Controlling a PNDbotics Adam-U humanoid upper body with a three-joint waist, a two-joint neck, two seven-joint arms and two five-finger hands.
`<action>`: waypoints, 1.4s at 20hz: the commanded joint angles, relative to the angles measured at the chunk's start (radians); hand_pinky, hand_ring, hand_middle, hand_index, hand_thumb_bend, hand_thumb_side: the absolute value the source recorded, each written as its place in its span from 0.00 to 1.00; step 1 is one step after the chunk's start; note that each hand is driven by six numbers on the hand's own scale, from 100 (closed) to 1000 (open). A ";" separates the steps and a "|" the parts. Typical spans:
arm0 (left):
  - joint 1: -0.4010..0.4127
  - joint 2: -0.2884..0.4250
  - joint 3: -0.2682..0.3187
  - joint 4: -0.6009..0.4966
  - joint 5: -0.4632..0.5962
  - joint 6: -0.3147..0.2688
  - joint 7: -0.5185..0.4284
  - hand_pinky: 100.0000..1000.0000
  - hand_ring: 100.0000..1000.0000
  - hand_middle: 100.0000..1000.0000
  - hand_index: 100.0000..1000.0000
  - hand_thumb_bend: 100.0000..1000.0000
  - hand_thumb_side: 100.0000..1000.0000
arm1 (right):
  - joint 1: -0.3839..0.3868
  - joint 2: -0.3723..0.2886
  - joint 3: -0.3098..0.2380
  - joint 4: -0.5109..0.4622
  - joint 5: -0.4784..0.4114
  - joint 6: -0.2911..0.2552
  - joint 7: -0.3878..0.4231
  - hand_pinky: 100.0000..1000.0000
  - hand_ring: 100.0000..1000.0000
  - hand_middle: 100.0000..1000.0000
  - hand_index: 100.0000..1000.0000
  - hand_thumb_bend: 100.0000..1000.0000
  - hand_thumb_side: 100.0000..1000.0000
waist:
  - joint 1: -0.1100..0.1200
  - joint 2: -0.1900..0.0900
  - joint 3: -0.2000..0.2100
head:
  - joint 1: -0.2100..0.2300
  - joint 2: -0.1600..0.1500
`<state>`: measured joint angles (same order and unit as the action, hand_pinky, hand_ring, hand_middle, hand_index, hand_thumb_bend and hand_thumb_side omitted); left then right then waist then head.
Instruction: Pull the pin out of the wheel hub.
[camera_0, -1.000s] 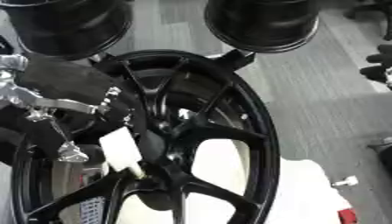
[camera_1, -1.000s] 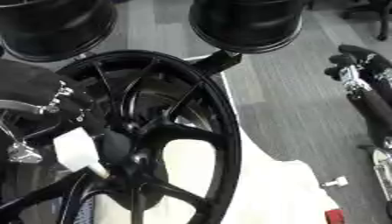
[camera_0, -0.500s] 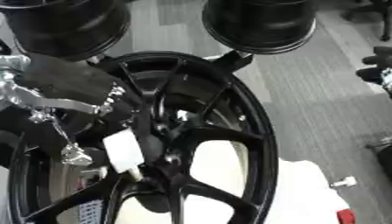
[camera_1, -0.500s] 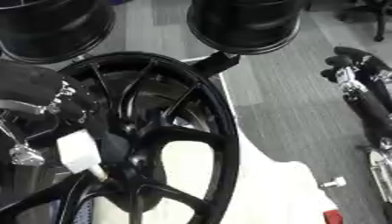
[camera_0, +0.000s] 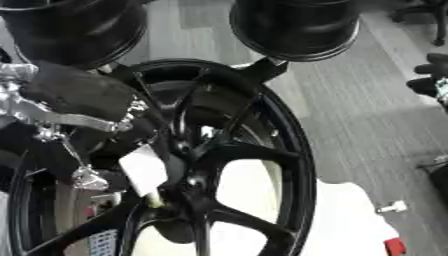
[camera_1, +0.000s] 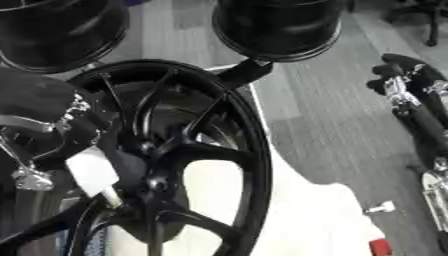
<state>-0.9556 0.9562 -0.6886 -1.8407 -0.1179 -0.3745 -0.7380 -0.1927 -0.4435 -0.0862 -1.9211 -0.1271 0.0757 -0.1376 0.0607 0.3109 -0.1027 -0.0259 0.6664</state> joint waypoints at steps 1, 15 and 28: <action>-0.025 0.007 0.012 -0.006 0.040 -0.156 -0.169 0.77 0.61 0.41 0.64 0.04 0.00 | -0.006 -0.012 -0.006 -0.020 -0.008 0.001 -0.005 0.78 0.67 0.67 0.79 0.00 0.52 | -0.002 -0.020 -0.001 | 0.004 -0.008; 0.001 0.017 0.215 -0.012 0.118 -0.065 -0.169 0.66 0.40 0.10 0.32 0.03 0.00 | 0.000 -0.007 -0.012 -0.020 -0.011 0.004 -0.016 0.78 0.67 0.67 0.79 0.00 0.52 | -0.011 -0.019 0.013 | -0.004 -0.006; 0.201 0.147 0.678 0.371 0.017 0.013 0.100 0.68 0.44 0.14 0.37 0.00 0.00 | 0.018 -0.007 -0.040 -0.023 0.000 -0.003 -0.045 0.78 0.67 0.67 0.79 0.00 0.51 | -0.030 -0.016 0.054 | -0.019 -0.002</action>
<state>-0.7463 1.0470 -0.0646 -1.5083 -0.0824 -0.3628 -0.6653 -0.1725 -0.4359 -0.1127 -1.9231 -0.1301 0.0747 -0.1756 0.0307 0.3110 -0.0488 -0.0433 0.6668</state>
